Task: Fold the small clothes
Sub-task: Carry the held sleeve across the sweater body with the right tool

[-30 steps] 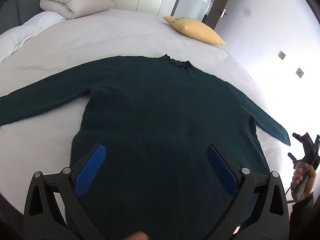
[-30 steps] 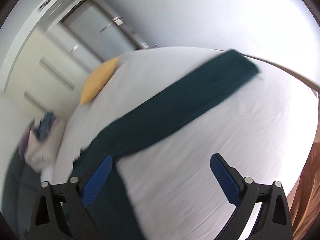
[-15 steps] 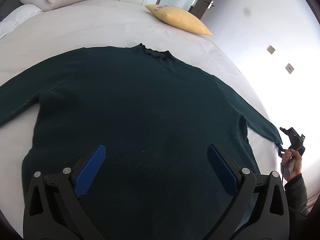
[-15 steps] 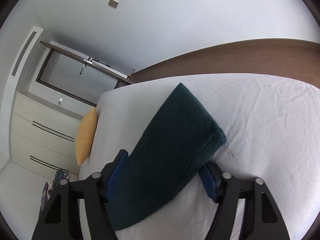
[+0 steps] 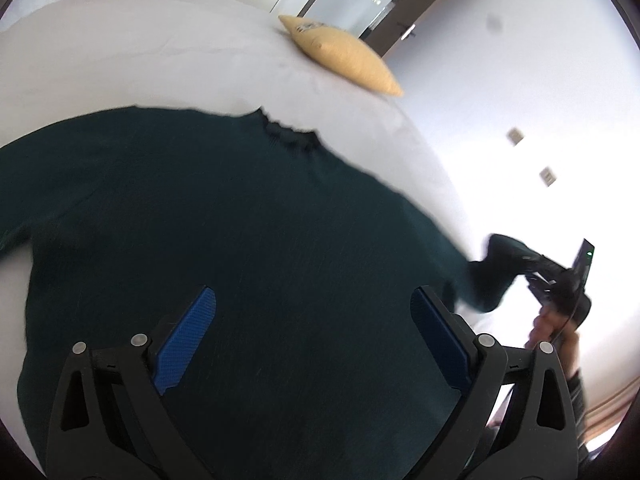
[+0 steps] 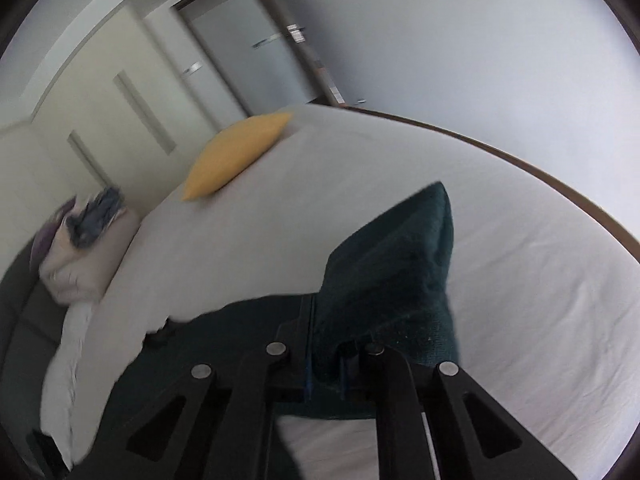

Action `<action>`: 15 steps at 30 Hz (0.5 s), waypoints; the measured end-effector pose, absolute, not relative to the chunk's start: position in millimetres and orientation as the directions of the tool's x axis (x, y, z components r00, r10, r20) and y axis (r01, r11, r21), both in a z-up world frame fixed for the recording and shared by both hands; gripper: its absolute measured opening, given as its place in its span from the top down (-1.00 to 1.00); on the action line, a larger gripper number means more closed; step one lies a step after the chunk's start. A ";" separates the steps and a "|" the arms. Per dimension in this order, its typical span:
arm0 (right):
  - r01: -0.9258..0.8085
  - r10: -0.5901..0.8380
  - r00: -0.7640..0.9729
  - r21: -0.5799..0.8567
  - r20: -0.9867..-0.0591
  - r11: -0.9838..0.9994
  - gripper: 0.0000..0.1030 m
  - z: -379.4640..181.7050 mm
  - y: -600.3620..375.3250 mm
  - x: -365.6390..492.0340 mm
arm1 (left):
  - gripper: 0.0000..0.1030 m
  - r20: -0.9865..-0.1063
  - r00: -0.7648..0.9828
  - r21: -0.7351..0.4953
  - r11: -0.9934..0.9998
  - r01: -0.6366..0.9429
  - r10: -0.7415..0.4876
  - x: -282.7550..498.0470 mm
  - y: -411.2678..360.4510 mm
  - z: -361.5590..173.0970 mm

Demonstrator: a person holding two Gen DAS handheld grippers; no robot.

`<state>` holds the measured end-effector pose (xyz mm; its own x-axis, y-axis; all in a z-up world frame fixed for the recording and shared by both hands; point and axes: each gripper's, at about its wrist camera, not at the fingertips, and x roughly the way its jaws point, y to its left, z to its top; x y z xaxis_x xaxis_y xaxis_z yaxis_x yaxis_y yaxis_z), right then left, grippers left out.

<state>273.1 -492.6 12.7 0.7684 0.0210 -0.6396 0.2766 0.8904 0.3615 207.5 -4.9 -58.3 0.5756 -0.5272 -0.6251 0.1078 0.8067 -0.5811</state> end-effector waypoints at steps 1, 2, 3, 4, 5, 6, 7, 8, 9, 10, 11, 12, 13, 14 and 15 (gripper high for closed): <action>0.211 0.049 0.765 0.323 -0.642 0.923 0.79 14.9 -458.6 284.4 | -0.92 -0.607 0.577 -0.605 0.789 0.111 -0.546 212.8 -2.9 -56.3; 0.130 0.091 0.759 0.287 -0.645 0.949 0.79 14.6 -415.1 295.5 | -0.93 -0.581 0.574 -0.638 0.761 0.119 -0.577 221.6 -0.8 -54.6; 0.069 0.125 0.746 0.263 -0.654 0.962 0.80 10.1 -379.8 305.9 | -0.93 -0.562 0.570 -0.662 0.739 0.125 -0.600 228.3 0.8 -54.0; 0.021 0.145 0.734 0.236 -0.664 0.971 0.80 3.3 -349.0 314.5 | -0.93 -0.545 0.564 -0.684 0.718 0.129 -0.620 234.8 2.4 -54.6; -0.039 0.162 0.719 0.194 -0.675 0.980 0.80 -7.2 -311.7 321.8 | -0.93 -0.534 0.552 -0.710 0.694 0.120 -0.641 244.8 4.2 -57.8; -0.070 0.173 0.705 0.175 -0.688 0.982 0.80 -17.7 -289.8 322.2 | -0.93 -0.525 0.543 -0.727 0.677 0.114 -0.655 250.5 6.3 -59.2; -0.095 0.185 0.687 0.166 -0.703 0.982 0.80 -28.7 -269.4 320.7 | -0.93 -0.516 0.534 -0.743 0.660 0.110 -0.670 256.4 8.0 -61.9; -0.115 0.197 0.667 0.161 -0.719 0.980 0.80 -43.1 -254.4 319.5 | -0.93 -0.510 0.522 -0.758 0.644 0.103 -0.683 262.8 9.4 -66.2; -0.128 0.199 0.650 0.153 -0.734 0.980 0.80 -56.7 -241.5 316.4 | -0.93 -0.512 0.505 -0.770 0.632 0.087 -0.694 271.1 11.2 -72.7; -0.138 0.201 0.635 0.147 -0.746 0.980 0.78 -65.5 -236.1 328.0 | -0.93 -0.518 0.488 -0.779 0.623 0.068 -0.702 278.5 12.4 -79.7; -0.152 0.207 0.613 0.143 -0.763 0.978 0.72 -75.9 -229.9 331.9 | -0.93 -0.522 0.473 -0.788 0.613 0.051 -0.710 284.9 13.5 -86.7; -0.154 0.210 0.596 0.147 -0.775 0.977 0.68 -81.6 -230.0 332.6 | -0.93 -0.525 0.448 -0.801 0.599 0.029 -0.724 291.8 14.0 -97.0; -0.152 0.216 0.579 0.156 -0.786 0.976 0.66 -89.6 -229.4 333.9 | -0.93 -0.532 0.429 -0.805 0.593 0.008 -0.730 296.6 13.8 -103.8; -0.147 0.229 0.560 0.177 -0.796 0.973 0.55 -102.3 -232.2 333.2 | -0.93 -0.542 0.409 -0.809 0.588 -0.017 -0.734 299.9 12.8 -111.2; -0.145 0.256 0.550 0.211 -0.795 0.967 0.28 -104.4 -236.5 332.0 | -0.93 -0.542 0.389 -0.817 0.576 -0.035 -0.745 303.9 10.9 -117.8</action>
<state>332.0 -236.5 -104.4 0.5502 0.2557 -0.7949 -0.1449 0.9668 0.2107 303.9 10.9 -117.8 0.3887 -0.7450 -0.5421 -0.0354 0.5758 -0.8168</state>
